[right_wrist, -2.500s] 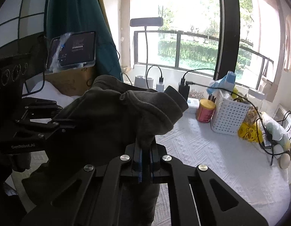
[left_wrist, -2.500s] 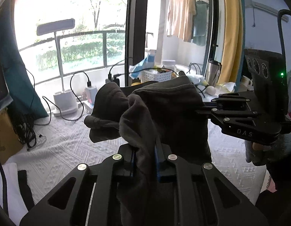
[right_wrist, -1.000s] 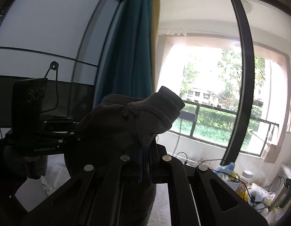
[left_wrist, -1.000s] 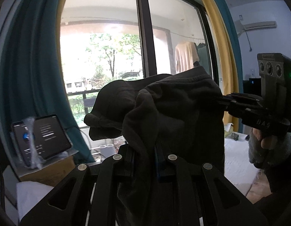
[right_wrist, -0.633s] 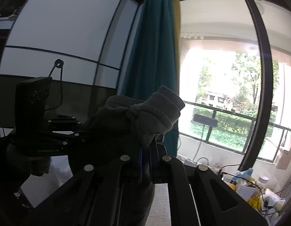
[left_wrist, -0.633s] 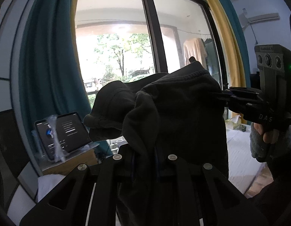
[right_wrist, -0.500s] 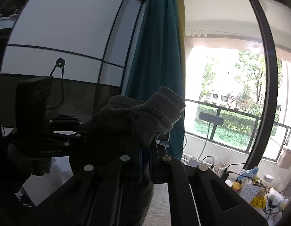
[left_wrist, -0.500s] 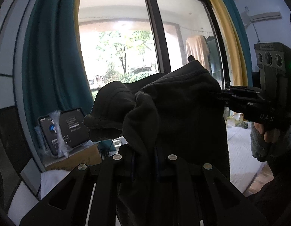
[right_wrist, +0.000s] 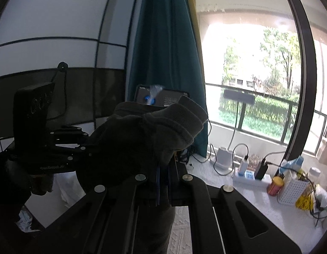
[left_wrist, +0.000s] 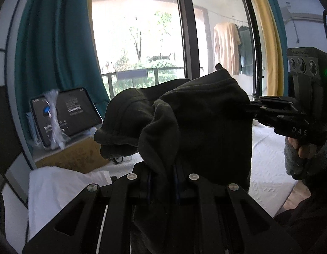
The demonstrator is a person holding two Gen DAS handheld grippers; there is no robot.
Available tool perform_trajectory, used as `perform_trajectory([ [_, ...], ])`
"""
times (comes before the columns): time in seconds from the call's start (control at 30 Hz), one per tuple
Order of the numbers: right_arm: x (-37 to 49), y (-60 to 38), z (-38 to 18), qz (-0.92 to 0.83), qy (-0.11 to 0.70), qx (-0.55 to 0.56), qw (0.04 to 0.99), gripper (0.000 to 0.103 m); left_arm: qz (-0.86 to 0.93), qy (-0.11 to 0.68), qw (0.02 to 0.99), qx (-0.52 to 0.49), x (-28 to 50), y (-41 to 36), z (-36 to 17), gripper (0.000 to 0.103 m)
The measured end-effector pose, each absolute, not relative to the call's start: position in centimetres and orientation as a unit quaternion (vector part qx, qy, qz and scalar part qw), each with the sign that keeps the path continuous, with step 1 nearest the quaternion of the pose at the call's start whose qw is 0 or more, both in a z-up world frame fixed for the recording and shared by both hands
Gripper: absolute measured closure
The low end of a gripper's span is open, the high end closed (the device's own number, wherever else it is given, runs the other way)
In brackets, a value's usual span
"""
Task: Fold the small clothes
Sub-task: 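Hold the lifted shirt end with both grippers and carry it over the strip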
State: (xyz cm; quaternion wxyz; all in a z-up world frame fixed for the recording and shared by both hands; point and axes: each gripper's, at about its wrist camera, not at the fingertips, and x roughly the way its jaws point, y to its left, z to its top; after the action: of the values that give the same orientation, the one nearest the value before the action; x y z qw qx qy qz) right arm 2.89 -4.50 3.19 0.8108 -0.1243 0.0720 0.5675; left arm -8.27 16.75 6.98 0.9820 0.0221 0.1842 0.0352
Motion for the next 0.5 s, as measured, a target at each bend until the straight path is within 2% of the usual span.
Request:
perform_trajectory([
  [0.5,9.2,-0.2,-0.8,0.548,0.158,-0.127,0.811,0.098,0.007,0.257,0.966,-0.015,-1.1,20.0,2.0,0.086],
])
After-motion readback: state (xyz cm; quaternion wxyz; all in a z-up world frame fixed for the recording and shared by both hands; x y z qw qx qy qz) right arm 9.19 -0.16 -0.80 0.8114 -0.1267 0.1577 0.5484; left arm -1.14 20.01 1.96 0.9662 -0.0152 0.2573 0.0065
